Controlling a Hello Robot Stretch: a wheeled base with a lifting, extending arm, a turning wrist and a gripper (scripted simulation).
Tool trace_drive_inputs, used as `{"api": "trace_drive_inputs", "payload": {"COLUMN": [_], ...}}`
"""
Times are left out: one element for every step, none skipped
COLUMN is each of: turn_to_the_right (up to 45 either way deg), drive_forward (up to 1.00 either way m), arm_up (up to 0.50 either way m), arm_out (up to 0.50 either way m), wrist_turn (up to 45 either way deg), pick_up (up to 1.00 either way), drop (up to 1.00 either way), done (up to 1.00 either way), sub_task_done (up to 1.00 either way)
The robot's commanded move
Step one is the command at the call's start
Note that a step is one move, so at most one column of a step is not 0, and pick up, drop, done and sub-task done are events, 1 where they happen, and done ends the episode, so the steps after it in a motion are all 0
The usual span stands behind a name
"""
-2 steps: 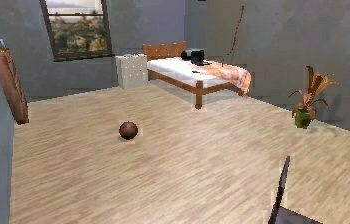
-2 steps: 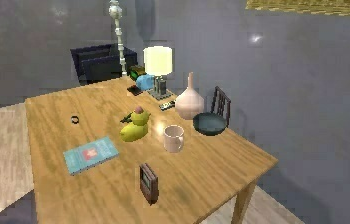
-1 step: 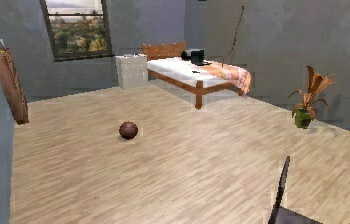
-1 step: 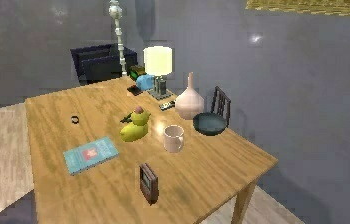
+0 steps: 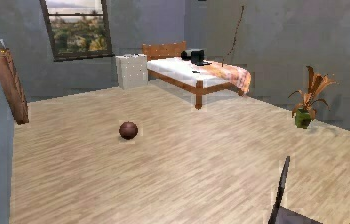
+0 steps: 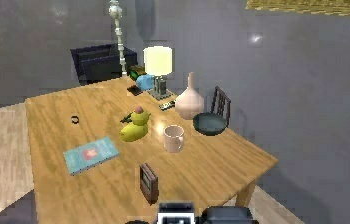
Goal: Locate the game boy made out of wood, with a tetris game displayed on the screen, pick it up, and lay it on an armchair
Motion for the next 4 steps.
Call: {"api": "trace_drive_inputs", "payload": {"turn_to_the_right": [0.0, 0.0, 0.0, 0.0], "drive_forward": [0.00, 0.00, 0.00, 0.00], "arm_up": [0.00, 0.00, 0.00, 0.00], "arm_out": [0.18, 0.00, 0.00, 0.00], "wrist_turn": [0.0, 45.0, 45.0, 45.0], "pick_up": [0.00, 0.00, 0.00, 0.00], "drop": [0.00, 0.00, 0.00, 0.00], "done": [0.00, 0.00, 0.00, 0.00], "sub_task_done": [0.00, 0.00, 0.00, 0.00]}}
